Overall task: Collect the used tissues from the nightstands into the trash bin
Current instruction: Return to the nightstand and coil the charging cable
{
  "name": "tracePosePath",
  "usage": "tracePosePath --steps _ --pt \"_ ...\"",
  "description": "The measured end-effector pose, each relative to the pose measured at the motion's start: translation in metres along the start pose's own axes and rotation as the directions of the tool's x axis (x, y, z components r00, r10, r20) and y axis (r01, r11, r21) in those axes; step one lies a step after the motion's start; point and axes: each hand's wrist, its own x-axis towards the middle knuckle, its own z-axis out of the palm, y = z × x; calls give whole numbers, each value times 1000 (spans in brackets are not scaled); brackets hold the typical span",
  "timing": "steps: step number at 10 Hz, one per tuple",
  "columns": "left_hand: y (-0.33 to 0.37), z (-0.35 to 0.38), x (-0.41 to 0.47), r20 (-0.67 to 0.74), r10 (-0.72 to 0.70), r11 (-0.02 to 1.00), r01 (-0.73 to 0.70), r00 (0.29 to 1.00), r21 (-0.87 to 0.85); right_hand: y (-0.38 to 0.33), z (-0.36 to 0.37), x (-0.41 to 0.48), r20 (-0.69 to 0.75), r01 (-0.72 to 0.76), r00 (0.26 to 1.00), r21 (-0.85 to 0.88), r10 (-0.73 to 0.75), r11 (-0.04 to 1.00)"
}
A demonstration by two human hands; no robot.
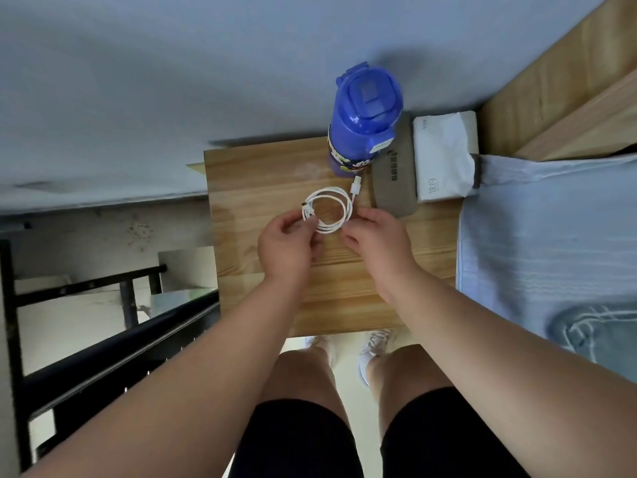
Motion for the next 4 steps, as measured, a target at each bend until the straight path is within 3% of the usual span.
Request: tracePosePath --steps 1,2,4 --pt "2 0 -2 8 125 978 -125 992 166 3 -6 -4 46 -24 999 121 18 992" --pt "7 2 -7 100 174 934 -196 980 298 5 -9 -10 131 -9 991 108 -5 994" --pt "20 -10 -23 147 56 960 -94 988 262 8 -36 -27 123 -42 992 -6 43 999"
